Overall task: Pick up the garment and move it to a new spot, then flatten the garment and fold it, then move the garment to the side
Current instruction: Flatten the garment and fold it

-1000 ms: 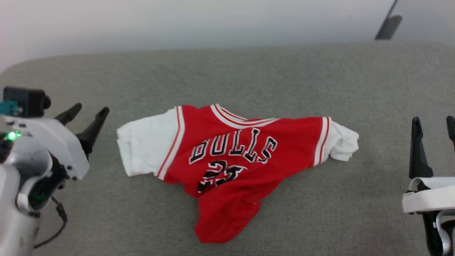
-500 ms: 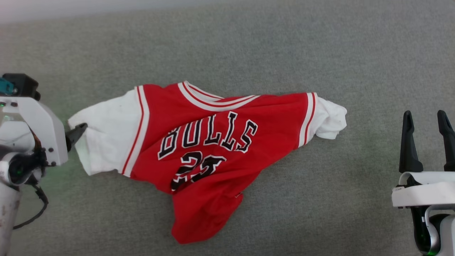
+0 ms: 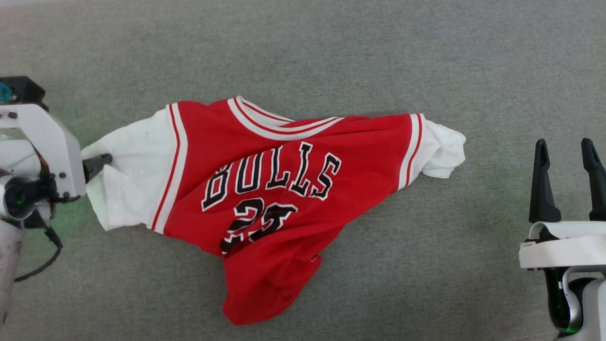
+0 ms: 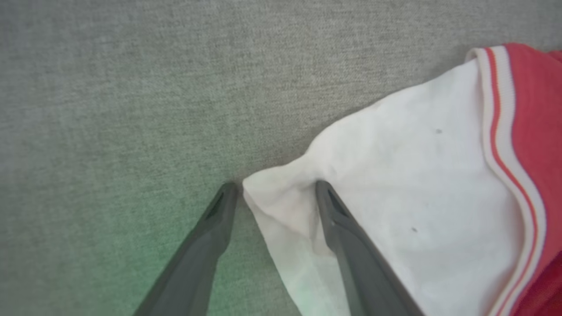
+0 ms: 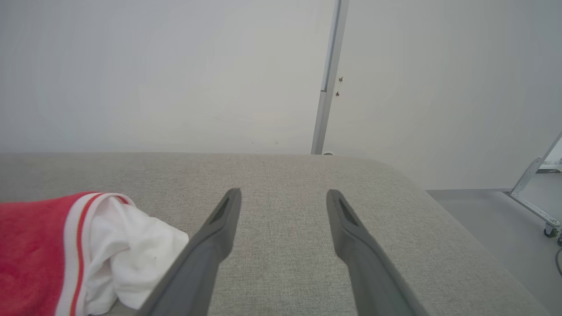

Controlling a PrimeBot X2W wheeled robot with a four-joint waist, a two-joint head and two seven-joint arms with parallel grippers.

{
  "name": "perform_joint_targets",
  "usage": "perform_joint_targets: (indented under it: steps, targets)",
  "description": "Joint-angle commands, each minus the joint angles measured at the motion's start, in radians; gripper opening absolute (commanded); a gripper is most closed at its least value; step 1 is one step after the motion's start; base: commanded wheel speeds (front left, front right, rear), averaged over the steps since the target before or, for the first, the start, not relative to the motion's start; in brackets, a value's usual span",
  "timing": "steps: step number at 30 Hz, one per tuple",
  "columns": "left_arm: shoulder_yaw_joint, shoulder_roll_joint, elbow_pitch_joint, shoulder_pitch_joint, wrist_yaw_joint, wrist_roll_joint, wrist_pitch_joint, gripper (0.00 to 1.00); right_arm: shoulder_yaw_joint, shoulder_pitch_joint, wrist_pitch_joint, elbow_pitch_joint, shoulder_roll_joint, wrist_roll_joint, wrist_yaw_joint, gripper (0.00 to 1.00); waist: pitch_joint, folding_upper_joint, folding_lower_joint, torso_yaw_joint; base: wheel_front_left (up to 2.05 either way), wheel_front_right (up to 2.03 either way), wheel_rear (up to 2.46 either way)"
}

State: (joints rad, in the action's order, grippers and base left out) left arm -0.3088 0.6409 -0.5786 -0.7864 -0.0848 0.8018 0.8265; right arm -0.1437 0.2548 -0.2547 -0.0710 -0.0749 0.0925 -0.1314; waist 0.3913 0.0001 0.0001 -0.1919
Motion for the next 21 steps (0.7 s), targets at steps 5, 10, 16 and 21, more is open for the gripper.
perform_joint_targets:
  steps: [5,10,16,21]
  targets:
    - [-0.042,-0.044,-0.032,0.066,0.009,0.014,0.055,0.00,0.038,0.019,0.034,-0.014,-0.011,0.026,0.001,1.00,0.000,-0.0001,-0.0001,0.010,0.00,0.00,0.00]
    - [-0.043,-0.052,-0.022,0.058,0.011,0.014,0.039,0.00,0.104,0.052,0.143,-0.041,-0.044,0.099,0.001,1.00,-0.003,-0.0001,-0.0001,0.025,0.00,0.00,0.00]
    - [-0.050,-0.066,-0.010,0.037,0.003,0.009,0.015,0.00,0.177,0.122,0.303,-0.089,-0.105,0.181,0.001,1.00,-0.002,-0.0001,-0.0001,0.054,0.00,0.00,0.00]
    - [-0.062,-0.083,-0.009,0.017,-0.005,0.007,0.002,0.00,0.238,0.191,0.466,-0.157,-0.156,0.248,0.001,1.00,0.005,-0.0001,-0.0001,0.082,0.00,0.00,0.00]
